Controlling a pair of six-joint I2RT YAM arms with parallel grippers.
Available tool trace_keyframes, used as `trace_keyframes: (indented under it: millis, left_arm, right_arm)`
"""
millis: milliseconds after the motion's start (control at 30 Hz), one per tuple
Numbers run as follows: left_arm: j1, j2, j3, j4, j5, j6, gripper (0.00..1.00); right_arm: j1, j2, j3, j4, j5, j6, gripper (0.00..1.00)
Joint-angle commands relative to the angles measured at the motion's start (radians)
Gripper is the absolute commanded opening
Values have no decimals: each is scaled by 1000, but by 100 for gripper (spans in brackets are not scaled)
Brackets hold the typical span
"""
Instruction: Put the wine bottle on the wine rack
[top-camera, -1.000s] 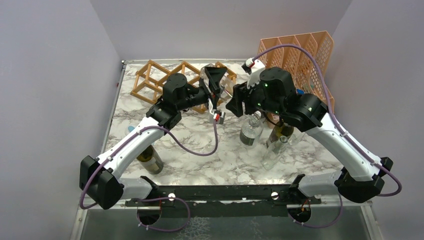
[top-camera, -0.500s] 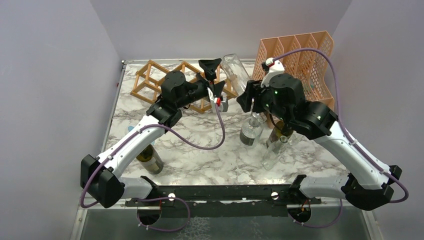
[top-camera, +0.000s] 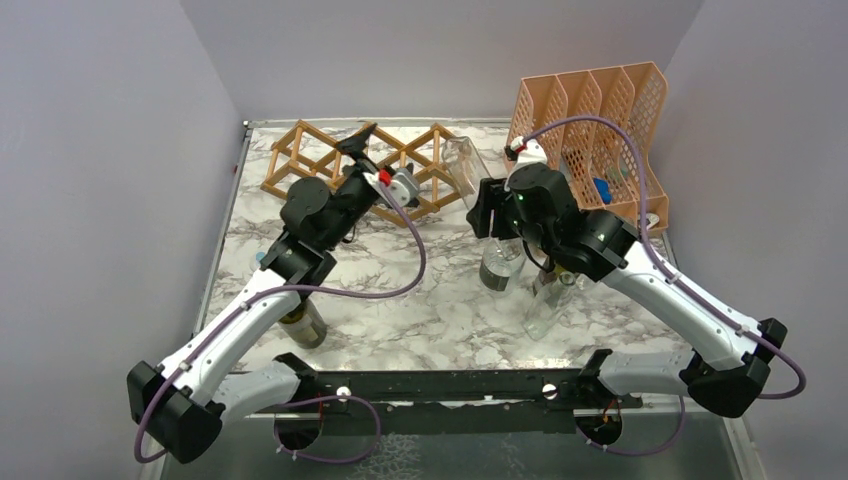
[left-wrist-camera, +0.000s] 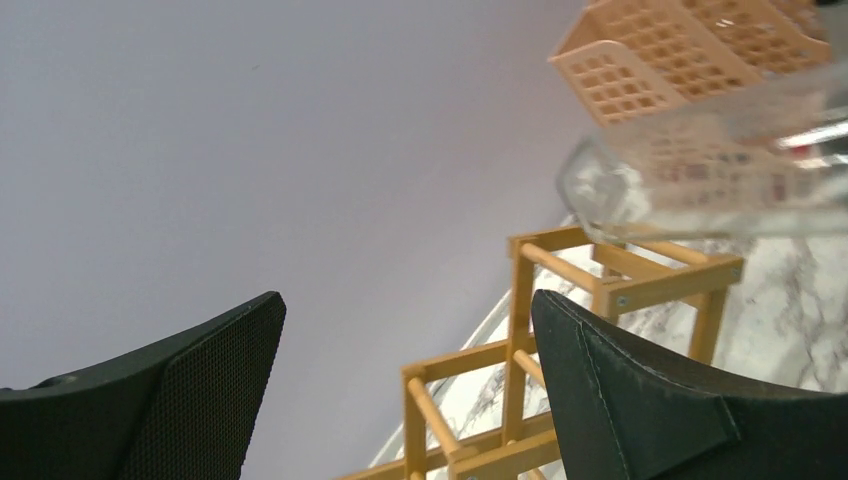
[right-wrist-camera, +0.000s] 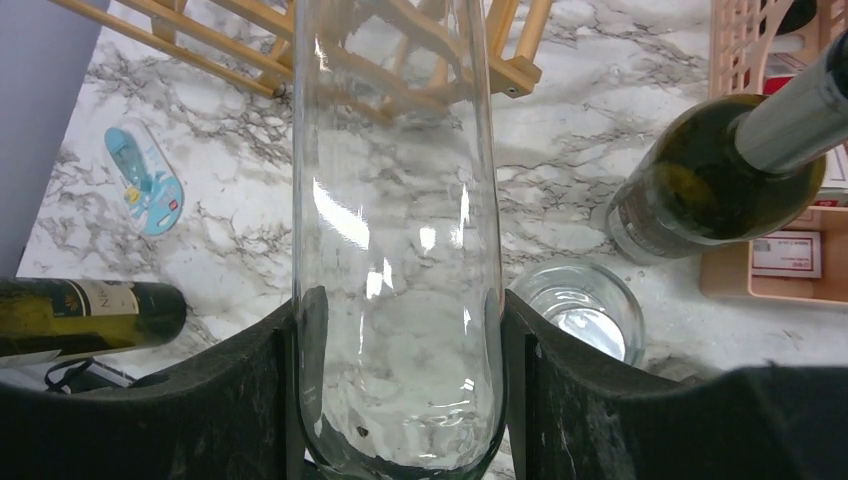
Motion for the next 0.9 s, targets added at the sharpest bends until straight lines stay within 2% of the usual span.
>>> trace_keyframes:
  millis: [0,100,200,400,500,633,867]
  left_arm:
    - [20,-61,-11,54,-272,-225,99]
    - [29,-75,-8,71,-386,-316,99]
    - [43,-75,19,19,-428,-432,99]
    - [83,-12,124,-227,-393,-666,99]
    - [153,33,185,-350,-350,-758,99]
    - [286,91,243,-456,-242,-869,99]
    - [379,130,243,-495,-186,-938,99]
  right_arm:
    - [-6,6,-16,152,-64,20,1]
    - [-6,33,-26,183,-143,12,1]
    - [-6,48,-58,238,-256,-11,1]
    - [-6,115,-94,253,-411,-49,1]
    - [-6,149,-111,258,-451,-70,1]
    - [-6,209,-121,259,-470,-78,1]
    - [-6,310,-101,288,-355,-58,1]
